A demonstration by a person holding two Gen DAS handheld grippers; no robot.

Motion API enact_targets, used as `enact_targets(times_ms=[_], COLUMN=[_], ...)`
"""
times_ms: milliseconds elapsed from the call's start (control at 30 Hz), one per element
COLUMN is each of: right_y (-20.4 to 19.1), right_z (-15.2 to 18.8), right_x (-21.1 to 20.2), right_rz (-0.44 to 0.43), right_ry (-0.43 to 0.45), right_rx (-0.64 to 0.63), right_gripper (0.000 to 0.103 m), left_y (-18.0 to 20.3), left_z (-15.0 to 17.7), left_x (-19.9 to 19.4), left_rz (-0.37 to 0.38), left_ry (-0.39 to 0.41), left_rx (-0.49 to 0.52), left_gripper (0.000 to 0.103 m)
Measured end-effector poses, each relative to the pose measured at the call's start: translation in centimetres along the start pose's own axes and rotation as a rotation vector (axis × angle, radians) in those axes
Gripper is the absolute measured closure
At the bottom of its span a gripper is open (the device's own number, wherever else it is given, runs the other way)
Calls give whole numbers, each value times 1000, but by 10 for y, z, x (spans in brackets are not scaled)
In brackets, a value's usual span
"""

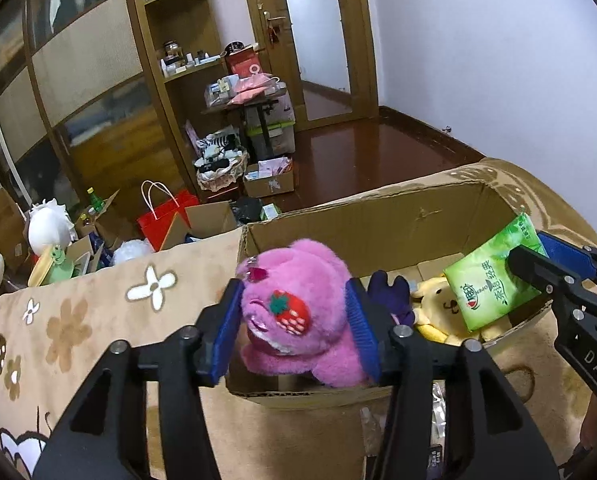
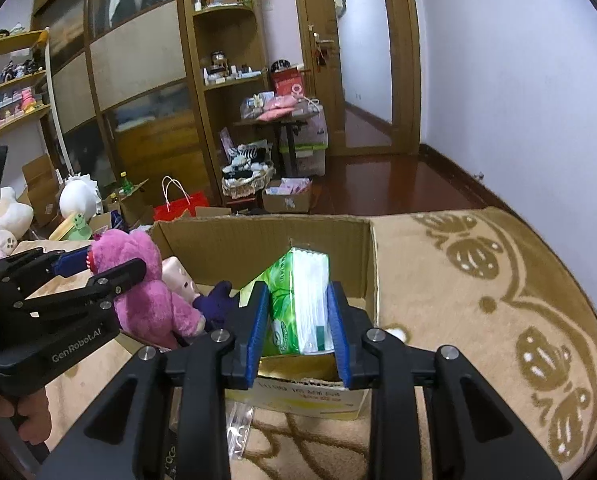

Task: Organize soft objects
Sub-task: 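Release the pink bear into the box with the left tool while the right tool releases the green packet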

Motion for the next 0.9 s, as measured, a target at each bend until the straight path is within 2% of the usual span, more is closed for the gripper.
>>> enact_targets(times_ms=[267, 367, 467, 567, 667, 733, 867, 900], right_y=[0, -2, -2, -3, -5, -6, -9, -9], right_z=[5, 6, 6, 6, 4, 2, -2, -2], right_x=[3, 1, -1, -5, -10, -15, -21, -23], right_rz=[-24, -31, -32, -32, -36, -40, -31, -31], right_ry=[-21, -28, -27, -21, -12, -5, 5, 7], right_rx=[17, 23, 18, 19, 30, 38, 25, 24], right_gripper=[70, 69, 63, 58, 48, 37, 31, 27], left_y=[-5, -4, -4, -3, -4, -4, -6, -7], left_z=[6, 7, 6, 8, 10, 11, 10, 10], left_x=[3, 0, -4, -7, -11, -14, -27, -30], left_rz=[-18, -24, -31, -33, -27, -25, -35, -35], left_ry=[-33, -33, -26, -32, -41, -43, -17, -11], left_rx=[0, 9, 21, 19, 10, 8, 11, 9], left_gripper=[36, 25, 21, 11, 10, 9, 6, 5])
Point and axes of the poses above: each gripper's, at about its wrist camera, not at the fingertips, and x roughly the way its jaws point, y to its right, z to its underside, the point moved 10 cm from there along x, roughly the way its jaws point
